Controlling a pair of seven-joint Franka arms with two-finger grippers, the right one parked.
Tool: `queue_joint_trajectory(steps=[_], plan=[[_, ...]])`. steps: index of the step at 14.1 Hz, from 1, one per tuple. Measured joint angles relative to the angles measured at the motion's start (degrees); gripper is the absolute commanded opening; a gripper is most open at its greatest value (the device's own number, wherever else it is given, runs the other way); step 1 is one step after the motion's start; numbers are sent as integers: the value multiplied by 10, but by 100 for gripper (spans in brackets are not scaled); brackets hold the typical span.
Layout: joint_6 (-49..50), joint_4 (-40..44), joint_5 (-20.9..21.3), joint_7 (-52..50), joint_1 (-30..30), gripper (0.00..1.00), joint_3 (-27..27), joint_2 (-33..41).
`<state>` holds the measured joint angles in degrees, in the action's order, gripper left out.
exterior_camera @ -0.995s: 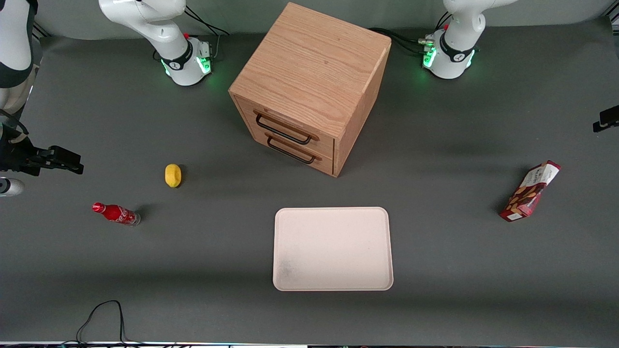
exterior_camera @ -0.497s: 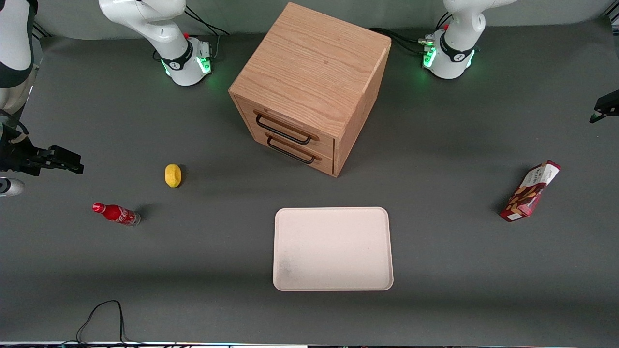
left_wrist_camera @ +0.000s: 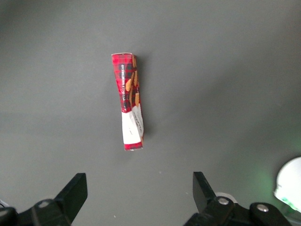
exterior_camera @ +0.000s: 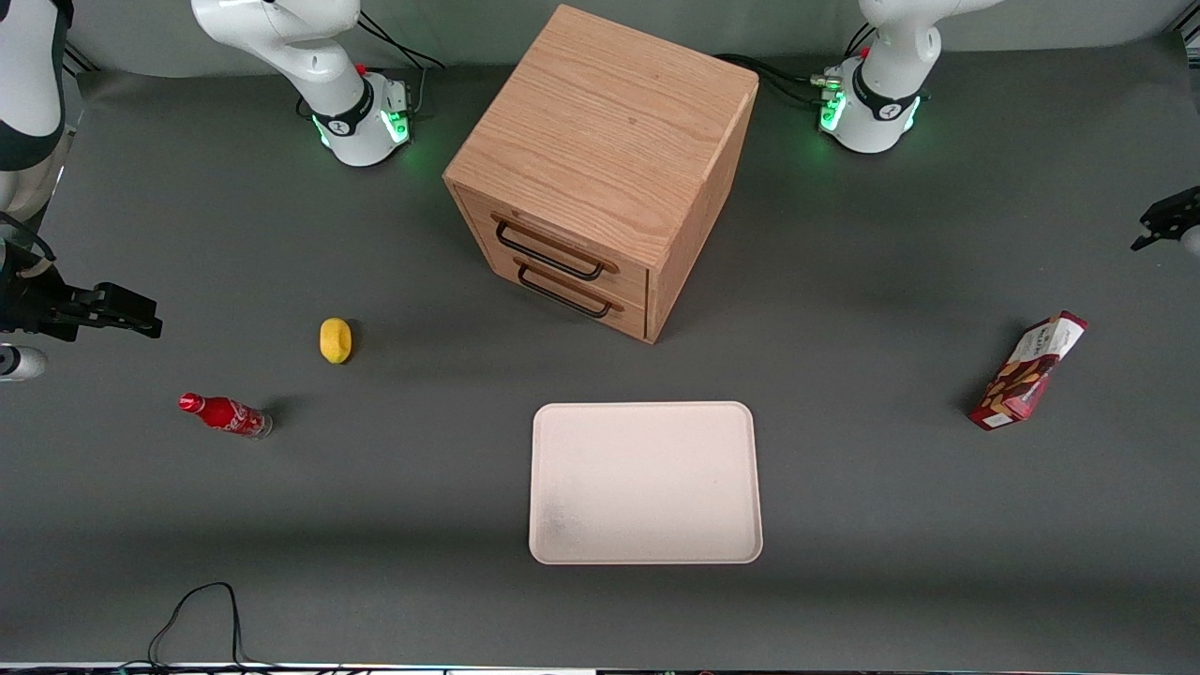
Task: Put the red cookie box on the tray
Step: 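Lower the open left gripper and close it on the box's end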
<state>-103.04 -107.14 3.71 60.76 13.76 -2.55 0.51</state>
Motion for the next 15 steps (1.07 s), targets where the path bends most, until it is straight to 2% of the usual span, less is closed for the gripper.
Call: queue_joint_trajectory(steps=[4,10,13,15], plan=[[-151,-105,0,16,23,100,-2,-31],[-358,-186,-3,27,37,100,-2,-125],[-396,-191,-41,28,37,100,1,-164],[-397,-191,-47,28,37,100,2,-172]])
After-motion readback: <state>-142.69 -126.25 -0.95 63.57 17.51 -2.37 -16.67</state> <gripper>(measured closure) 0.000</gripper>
